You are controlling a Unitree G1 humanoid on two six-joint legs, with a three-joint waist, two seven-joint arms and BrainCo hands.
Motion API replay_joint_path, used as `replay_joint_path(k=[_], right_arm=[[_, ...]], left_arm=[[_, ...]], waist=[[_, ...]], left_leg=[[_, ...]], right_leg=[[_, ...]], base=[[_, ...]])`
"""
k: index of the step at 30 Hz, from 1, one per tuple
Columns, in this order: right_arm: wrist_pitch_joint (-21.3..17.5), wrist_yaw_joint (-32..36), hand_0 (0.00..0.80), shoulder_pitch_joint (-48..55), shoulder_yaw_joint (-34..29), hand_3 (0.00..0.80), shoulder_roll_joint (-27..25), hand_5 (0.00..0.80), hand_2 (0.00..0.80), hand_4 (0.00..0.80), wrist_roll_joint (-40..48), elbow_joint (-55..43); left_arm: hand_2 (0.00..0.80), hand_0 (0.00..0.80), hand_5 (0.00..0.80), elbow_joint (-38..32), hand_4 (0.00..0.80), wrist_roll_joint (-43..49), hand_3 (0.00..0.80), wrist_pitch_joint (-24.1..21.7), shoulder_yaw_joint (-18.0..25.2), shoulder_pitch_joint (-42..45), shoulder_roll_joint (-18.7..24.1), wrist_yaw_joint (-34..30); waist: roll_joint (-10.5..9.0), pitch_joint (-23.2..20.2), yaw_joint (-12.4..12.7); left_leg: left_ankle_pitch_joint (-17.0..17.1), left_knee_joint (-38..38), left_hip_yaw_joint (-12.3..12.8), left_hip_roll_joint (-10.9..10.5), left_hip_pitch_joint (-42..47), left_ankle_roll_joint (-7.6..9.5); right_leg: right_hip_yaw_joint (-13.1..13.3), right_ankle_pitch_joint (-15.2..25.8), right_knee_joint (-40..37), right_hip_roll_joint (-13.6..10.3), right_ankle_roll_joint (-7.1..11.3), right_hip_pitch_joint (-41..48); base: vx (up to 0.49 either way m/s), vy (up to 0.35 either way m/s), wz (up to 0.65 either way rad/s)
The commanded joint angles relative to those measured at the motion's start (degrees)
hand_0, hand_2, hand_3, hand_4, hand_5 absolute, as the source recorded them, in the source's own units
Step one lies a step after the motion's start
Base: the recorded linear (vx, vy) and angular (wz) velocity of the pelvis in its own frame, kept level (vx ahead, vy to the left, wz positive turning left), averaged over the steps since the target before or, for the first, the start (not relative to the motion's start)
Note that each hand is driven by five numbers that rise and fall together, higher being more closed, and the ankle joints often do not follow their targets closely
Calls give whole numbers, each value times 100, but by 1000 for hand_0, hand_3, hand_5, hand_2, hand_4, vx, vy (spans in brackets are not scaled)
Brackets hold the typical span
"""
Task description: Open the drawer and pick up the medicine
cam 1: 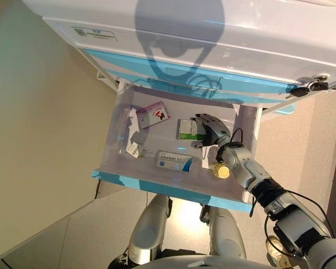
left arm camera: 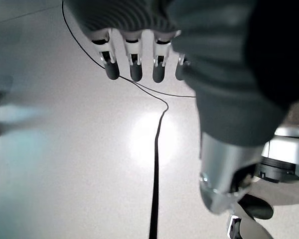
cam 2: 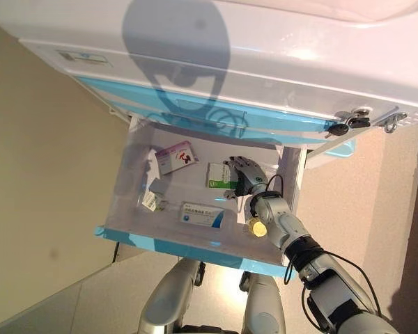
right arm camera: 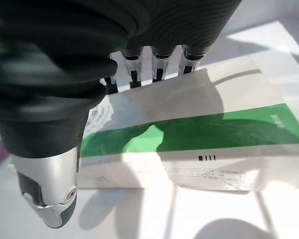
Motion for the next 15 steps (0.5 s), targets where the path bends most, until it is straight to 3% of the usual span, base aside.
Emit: replay_joint_path(k=[1,2,4,5,15], right_arm=[[219,-20,0,-139,382,0,-122,0,0,0,-411,287],[261,-60,508,-203,438,508,-115,508,508,508,-468,461],[283,-66,671,-247,496,671,-94,671,671,671,-506,619],[297,-57,800,-287,531,800,-88,800,800,800,-543,695],[340,-146,800,-305,637,800,-94,800,800,800,-492,987]], left_arm=[[0,0,0,220,0,-49,0,131,-224,125,15,95],[0,0,0,206,0,-55,0,125,-247,116,13,100],[0,0,0,201,0,-78,0,124,-269,112,11,107],[0,0,0,191,0,-82,0,118,-284,118,7,113],[0,0,0,178,0,-244,0,102,-349,8,-41,181]], waist=[[47,-37,31],[56,-32,31],[63,-27,39],[71,-31,42],[49,-6,14]], left_leg=[[-308,95,-8,-269,-27,98],[-301,95,-10,-272,-43,98],[-296,95,-9,-274,-53,96],[-291,83,-10,-272,-63,95],[-284,104,-49,-293,-139,92]], right_leg=[[167,573,-1,-209,200,-262],[172,576,6,-211,199,-278],[168,579,12,-213,200,-295],[167,582,6,-213,201,-303],[174,592,47,-248,201,-391]], base=[[0,0,0],[0,0,0],[0,0,0],[0,0,0],[0,0,0]])
